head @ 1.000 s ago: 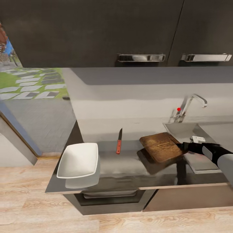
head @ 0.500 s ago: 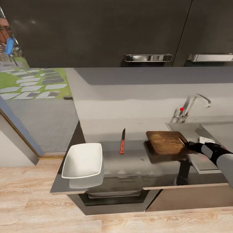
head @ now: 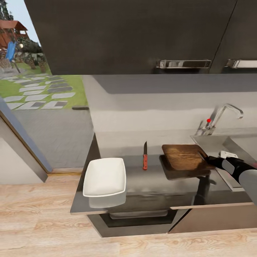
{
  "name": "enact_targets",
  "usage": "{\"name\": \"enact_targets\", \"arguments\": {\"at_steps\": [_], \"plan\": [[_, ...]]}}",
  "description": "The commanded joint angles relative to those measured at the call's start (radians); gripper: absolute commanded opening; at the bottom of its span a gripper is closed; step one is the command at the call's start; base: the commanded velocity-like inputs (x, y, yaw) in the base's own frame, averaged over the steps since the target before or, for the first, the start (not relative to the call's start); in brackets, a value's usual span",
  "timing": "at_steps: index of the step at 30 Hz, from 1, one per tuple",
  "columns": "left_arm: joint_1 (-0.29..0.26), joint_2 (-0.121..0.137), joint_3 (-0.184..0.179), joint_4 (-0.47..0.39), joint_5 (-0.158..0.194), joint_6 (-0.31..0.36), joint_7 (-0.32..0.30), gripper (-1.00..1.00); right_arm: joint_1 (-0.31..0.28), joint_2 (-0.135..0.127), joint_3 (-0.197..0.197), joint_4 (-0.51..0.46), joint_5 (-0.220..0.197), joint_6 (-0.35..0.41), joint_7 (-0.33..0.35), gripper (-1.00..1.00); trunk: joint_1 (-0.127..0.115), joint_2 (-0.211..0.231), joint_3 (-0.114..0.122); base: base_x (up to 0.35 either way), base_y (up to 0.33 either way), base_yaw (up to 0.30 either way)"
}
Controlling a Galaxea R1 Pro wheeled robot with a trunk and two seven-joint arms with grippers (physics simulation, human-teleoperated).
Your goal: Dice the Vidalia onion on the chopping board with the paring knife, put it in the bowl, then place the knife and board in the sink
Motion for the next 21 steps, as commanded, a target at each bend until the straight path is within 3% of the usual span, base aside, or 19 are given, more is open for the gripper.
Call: {"name": "enact_targets", "arguments": {"at_steps": [1,15,21], "plan": [[0.000,0.000,-0.003,-0.001,0.009,-0.001,0.001,1.00,-0.001,0.000,-0.003,-0.002,-0.005,0.005,-0.002,-1.00,0.001,-0.002,-0.002,0.000,0.149,0.000],[0.000,-0.001,-0.003,0.000,0.009,-0.001,0.001,1.00,-0.001,0.001,-0.002,-0.011,-0.005,0.003,-0.050,-1.00,0.001,-0.002,-0.002,0.000,0.018,0.000],[0.000,0.000,-0.003,0.000,0.010,0.000,0.000,1.00,-0.001,0.023,-0.001,-0.011,-0.004,0.002,-0.069,-1.00,0.001,-0.002,-0.002,0.000,0.001,0.000]]}}
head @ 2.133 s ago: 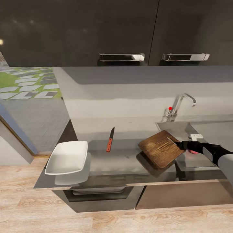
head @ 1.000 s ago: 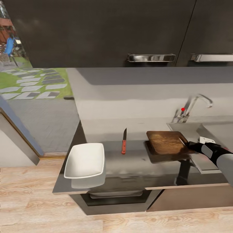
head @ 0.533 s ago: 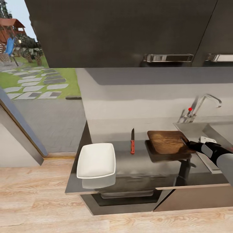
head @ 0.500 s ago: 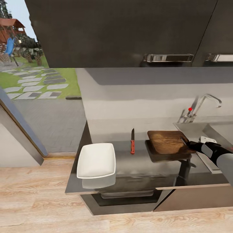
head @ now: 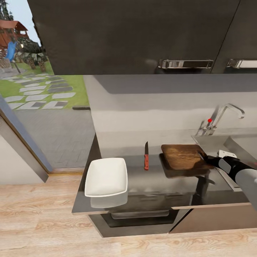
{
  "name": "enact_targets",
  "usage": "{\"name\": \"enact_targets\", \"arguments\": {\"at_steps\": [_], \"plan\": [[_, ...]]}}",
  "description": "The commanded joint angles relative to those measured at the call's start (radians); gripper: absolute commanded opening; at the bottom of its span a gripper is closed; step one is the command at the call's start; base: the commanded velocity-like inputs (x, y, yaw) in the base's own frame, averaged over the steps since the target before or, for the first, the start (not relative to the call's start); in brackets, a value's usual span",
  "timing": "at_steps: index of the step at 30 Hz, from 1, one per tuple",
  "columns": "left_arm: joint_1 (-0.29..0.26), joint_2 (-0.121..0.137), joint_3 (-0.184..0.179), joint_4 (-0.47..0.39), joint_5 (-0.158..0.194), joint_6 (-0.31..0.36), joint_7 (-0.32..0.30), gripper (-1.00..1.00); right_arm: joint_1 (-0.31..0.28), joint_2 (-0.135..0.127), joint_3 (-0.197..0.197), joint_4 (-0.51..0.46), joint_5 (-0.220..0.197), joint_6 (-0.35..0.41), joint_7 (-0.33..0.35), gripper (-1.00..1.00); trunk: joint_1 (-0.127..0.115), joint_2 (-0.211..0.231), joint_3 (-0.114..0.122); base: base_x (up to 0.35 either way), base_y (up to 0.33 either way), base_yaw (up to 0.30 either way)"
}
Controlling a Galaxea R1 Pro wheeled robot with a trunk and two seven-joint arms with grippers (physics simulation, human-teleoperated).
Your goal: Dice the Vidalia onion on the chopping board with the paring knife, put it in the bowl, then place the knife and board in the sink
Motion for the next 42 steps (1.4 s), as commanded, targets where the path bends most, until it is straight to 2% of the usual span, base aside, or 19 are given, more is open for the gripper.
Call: {"name": "enact_targets", "arguments": {"at_steps": [1,6,21,29,34,36,42], "plan": [[0.000,0.001,-0.003,-0.002,0.009,-0.001,0.000,1.00,0.000,0.002,0.000,-0.002,-0.006,0.002,-0.013,-1.00,0.001,-0.002,-0.002,0.000,0.053,0.000],[0.000,-0.001,-0.004,-0.002,0.008,-0.002,0.000,1.00,0.000,0.005,0.000,-0.001,-0.006,-0.038,-0.030,-1.00,0.001,-0.002,-0.002,0.000,0.158,0.000],[0.000,0.000,-0.004,0.000,0.009,-0.002,0.000,1.00,0.000,0.021,0.000,-0.001,-0.002,-0.046,-0.054,-1.00,0.001,-0.002,-0.002,0.000,0.011,0.000],[0.000,0.001,-0.003,0.002,0.009,-0.002,0.000,1.00,0.000,0.025,0.001,0.000,-0.001,-0.071,-0.098,-1.00,0.001,-0.002,-0.002,0.000,0.000,0.000],[0.000,0.001,-0.003,0.006,0.009,-0.002,0.000,1.00,0.000,0.023,0.003,0.000,0.000,-0.074,-0.099,-1.00,0.001,-0.002,-0.002,0.000,0.000,0.000],[0.000,0.001,-0.003,0.006,0.008,-0.002,0.000,1.00,0.000,0.022,0.004,0.000,0.006,-0.074,-0.099,-1.00,0.001,-0.002,-0.002,0.000,0.000,0.000],[0.000,0.001,-0.003,0.006,0.008,-0.002,0.000,1.00,0.000,0.022,0.004,0.001,0.079,-0.074,-0.092,-1.00,0.001,-0.002,-0.002,0.000,0.000,0.000]]}}
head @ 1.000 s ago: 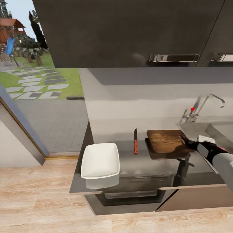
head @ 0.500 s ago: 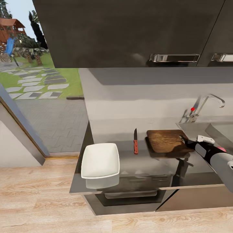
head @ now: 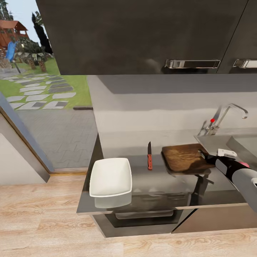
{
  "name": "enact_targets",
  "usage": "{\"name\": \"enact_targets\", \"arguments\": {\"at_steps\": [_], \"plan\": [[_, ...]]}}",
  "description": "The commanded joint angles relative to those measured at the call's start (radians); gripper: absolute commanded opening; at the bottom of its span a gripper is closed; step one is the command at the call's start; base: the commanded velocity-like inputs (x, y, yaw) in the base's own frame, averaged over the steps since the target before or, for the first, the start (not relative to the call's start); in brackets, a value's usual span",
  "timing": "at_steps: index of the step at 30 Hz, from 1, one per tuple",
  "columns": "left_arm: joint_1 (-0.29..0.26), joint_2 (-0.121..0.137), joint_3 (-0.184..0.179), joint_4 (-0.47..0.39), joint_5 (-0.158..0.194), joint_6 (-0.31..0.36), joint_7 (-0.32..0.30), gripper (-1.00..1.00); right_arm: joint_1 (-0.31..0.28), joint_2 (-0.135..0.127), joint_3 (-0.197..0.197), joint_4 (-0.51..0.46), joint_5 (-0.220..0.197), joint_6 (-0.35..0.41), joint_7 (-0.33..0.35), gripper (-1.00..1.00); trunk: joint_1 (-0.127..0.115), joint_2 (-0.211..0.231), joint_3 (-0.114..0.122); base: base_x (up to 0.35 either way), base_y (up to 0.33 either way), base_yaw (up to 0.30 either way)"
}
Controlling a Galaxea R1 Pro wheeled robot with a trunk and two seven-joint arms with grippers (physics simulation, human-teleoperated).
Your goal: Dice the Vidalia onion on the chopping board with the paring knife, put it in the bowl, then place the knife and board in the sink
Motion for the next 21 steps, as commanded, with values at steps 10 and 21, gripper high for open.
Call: {"name": "enact_targets", "arguments": {"at_steps": [10,21], "plan": [[0.000,0.000,-0.003,-0.003,0.008,-0.001,0.001,1.00,0.000,0.000,0.000,0.000,0.045,0.007,0.012,-1.00,0.001,-0.002,-0.002,0.000,0.000,0.000],[0.000,0.000,-0.003,-0.003,0.008,0.000,0.001,1.00,0.000,0.003,0.000,0.004,0.043,0.007,0.032,-1.00,0.001,-0.002,-0.002,0.000,0.000,0.000]]}}
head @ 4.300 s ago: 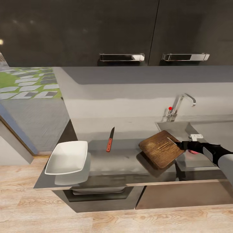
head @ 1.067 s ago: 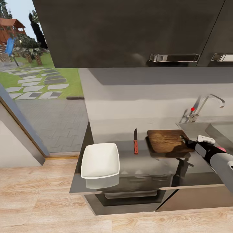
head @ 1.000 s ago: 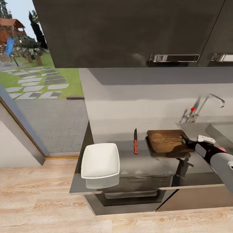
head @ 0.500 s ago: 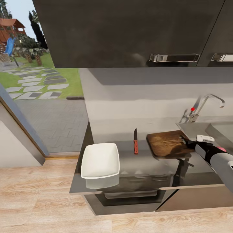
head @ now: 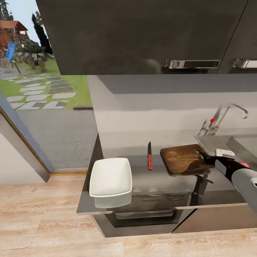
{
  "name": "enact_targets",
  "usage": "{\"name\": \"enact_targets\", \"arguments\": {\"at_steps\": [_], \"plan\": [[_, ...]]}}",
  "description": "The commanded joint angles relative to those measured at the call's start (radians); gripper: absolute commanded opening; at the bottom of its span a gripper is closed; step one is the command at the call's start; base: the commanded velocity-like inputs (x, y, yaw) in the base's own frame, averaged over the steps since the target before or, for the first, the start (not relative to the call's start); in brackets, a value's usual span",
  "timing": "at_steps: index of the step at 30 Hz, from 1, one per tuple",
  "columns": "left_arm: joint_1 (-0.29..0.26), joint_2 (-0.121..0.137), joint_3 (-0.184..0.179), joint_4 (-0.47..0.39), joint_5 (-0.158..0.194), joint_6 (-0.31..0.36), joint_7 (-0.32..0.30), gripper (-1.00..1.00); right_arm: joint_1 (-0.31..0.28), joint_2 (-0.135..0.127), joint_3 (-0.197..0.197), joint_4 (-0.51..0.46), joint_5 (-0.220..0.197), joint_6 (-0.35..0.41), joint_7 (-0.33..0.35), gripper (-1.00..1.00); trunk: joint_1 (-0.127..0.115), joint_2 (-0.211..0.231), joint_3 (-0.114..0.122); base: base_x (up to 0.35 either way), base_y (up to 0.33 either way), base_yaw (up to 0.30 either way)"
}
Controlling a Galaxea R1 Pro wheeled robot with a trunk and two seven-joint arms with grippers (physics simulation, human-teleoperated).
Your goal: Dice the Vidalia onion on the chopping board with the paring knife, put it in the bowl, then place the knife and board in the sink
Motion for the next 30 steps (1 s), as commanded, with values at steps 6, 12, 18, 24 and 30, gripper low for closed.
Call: {"name": "enact_targets", "arguments": {"at_steps": [6,12,18,24,30], "plan": [[0.000,-0.001,-0.003,-0.002,0.009,-0.001,0.001,1.00,0.000,0.001,0.007,-0.002,-0.010,0.006,0.002,-1.00,0.001,-0.002,-0.002,0.000,0.000,0.000],[0.000,-0.001,-0.003,-0.002,0.009,-0.001,0.001,1.00,0.000,0.000,0.005,-0.003,-0.010,0.007,0.002,-1.00,0.001,-0.002,-0.002,0.000,0.000,0.000],[0.000,-0.001,-0.003,-0.001,0.009,-0.001,0.001,1.00,0.000,-0.008,0.002,-0.003,-0.012,0.009,0.002,-1.00,0.001,-0.002,-0.002,0.000,0.000,0.000],[0.000,-0.001,-0.003,-0.001,0.009,-0.001,0.001,1.00,0.000,-0.012,0.000,-0.003,-0.013,0.010,0.001,-1.00,0.001,-0.002,-0.002,0.000,0.000,0.000],[0.000,-0.001,-0.003,0.000,0.009,-0.001,0.001,1.00,0.000,-0.011,0.001,-0.002,-0.013,0.010,0.001,-1.00,0.001,-0.002,-0.002,0.000,0.000,0.000]]}}
